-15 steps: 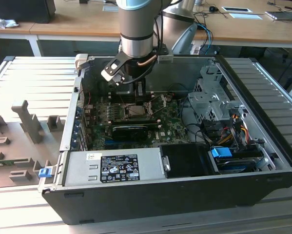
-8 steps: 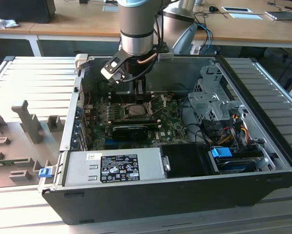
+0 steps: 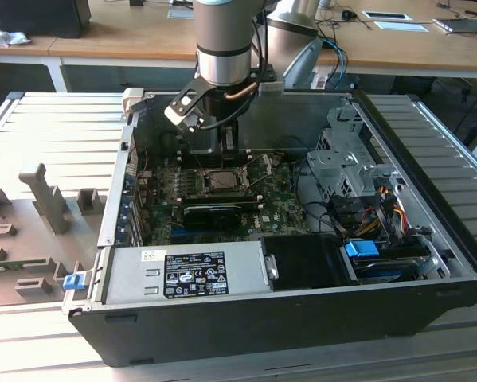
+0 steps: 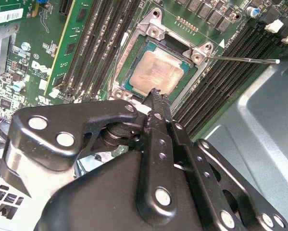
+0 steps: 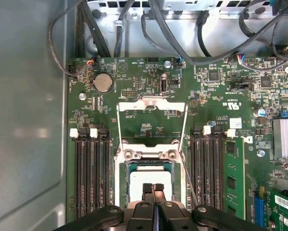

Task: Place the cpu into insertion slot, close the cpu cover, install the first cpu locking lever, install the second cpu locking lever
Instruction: 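Close the cpu cover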

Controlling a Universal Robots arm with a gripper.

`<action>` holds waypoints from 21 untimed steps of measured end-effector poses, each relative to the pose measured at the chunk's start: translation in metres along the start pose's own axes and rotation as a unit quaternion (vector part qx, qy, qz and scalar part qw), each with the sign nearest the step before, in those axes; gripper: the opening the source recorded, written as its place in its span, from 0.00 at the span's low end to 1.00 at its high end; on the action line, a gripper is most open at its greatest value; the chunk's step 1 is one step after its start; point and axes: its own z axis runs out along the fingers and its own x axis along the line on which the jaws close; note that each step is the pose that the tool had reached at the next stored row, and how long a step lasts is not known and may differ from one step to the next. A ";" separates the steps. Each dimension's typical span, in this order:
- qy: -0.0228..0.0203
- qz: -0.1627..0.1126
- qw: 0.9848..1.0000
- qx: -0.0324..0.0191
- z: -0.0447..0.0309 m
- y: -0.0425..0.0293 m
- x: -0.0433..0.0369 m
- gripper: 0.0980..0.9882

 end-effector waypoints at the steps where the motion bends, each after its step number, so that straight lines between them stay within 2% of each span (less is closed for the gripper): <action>1: 0.000 0.000 1.000 0.000 -0.0007 0.0001 0.0000 0.01; 21: 0.000 0.000 1.000 0.000 -0.0135 0.0011 0.0001 0.01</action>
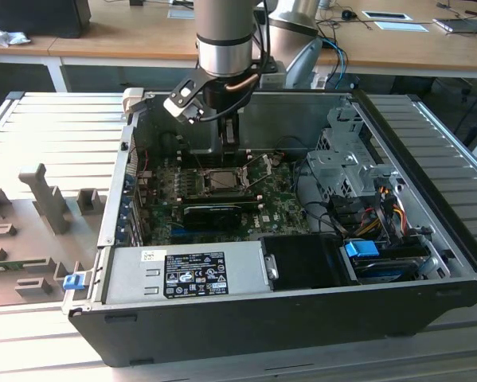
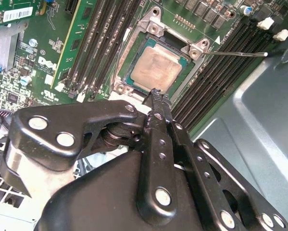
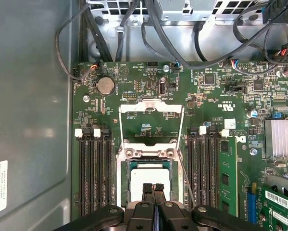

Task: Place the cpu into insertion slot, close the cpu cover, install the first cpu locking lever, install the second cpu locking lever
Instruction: 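Close the cpu cover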

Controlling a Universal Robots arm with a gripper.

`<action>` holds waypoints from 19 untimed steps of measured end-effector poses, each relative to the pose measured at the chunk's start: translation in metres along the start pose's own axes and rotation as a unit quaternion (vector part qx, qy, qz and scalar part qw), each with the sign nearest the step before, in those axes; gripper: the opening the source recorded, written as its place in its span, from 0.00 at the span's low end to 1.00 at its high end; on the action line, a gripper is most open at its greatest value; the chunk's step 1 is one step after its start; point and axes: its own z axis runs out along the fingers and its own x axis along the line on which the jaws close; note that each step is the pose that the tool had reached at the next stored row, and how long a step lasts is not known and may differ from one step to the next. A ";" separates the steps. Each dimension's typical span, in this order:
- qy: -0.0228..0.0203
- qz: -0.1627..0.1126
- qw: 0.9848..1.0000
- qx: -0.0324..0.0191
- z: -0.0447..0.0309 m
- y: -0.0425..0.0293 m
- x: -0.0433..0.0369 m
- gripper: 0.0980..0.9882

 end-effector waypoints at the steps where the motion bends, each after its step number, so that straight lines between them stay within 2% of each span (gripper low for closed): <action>1: 0.000 0.000 1.000 0.000 -0.0010 0.0001 0.0000 0.01; 19: 0.000 0.000 1.000 0.000 -0.0135 0.0011 0.0001 0.01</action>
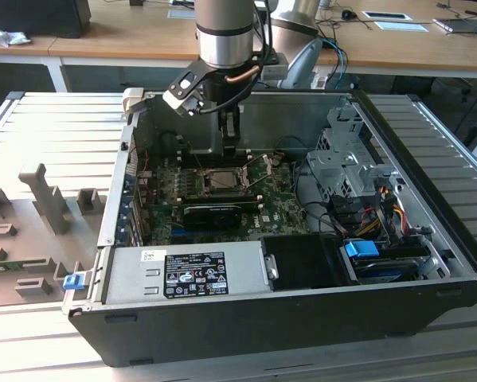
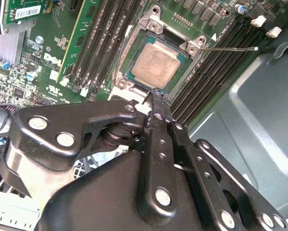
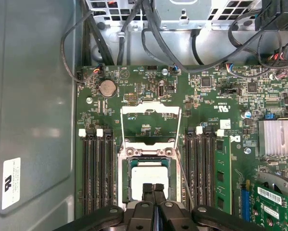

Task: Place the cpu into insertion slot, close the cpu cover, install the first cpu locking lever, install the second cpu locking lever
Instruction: 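Close the cpu cover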

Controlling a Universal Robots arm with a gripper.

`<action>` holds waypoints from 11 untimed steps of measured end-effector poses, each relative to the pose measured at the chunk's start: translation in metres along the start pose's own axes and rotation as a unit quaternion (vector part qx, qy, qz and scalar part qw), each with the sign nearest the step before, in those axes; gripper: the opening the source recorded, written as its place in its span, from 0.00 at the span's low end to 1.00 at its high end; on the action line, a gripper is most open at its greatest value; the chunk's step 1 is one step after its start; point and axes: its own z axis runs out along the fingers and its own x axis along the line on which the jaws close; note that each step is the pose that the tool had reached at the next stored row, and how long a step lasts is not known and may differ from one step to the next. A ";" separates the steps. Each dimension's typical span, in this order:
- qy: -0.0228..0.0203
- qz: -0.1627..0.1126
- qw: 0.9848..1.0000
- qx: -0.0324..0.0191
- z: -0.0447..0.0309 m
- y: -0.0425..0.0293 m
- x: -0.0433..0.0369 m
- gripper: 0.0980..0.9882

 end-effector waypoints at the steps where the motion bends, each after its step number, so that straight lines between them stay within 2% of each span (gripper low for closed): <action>1: 0.000 0.000 1.000 0.000 -0.0017 0.0001 0.0000 0.01; 11: 0.000 0.000 1.000 0.000 -0.0122 0.0010 0.0001 0.01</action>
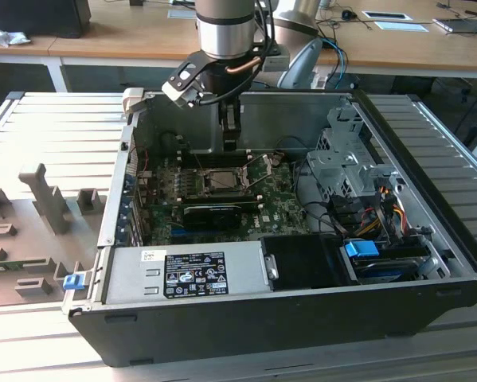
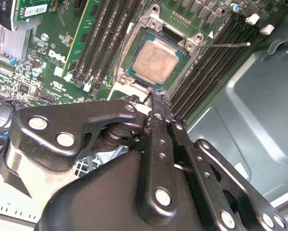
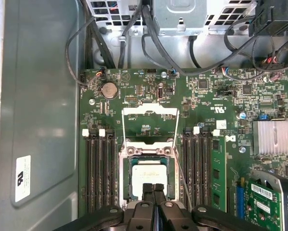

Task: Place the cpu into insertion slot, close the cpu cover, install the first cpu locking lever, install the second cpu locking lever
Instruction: 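Close the cpu cover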

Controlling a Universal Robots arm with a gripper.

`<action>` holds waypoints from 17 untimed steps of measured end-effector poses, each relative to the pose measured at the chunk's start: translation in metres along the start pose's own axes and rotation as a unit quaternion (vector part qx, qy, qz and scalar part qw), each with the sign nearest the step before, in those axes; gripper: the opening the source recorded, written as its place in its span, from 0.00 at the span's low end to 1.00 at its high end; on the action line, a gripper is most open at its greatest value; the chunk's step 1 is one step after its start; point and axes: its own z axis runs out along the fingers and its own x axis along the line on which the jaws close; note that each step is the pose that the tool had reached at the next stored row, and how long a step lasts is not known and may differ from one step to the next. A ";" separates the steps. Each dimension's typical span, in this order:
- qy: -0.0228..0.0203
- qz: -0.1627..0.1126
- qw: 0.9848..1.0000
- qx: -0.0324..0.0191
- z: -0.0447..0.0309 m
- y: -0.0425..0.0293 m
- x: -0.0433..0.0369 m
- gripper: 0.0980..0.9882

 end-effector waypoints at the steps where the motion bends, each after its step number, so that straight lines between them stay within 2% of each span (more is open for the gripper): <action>1: 0.000 0.000 1.000 0.000 -0.0011 0.0001 0.0000 0.01; 17: 0.000 0.000 1.000 0.000 -0.0139 0.0011 0.0001 0.01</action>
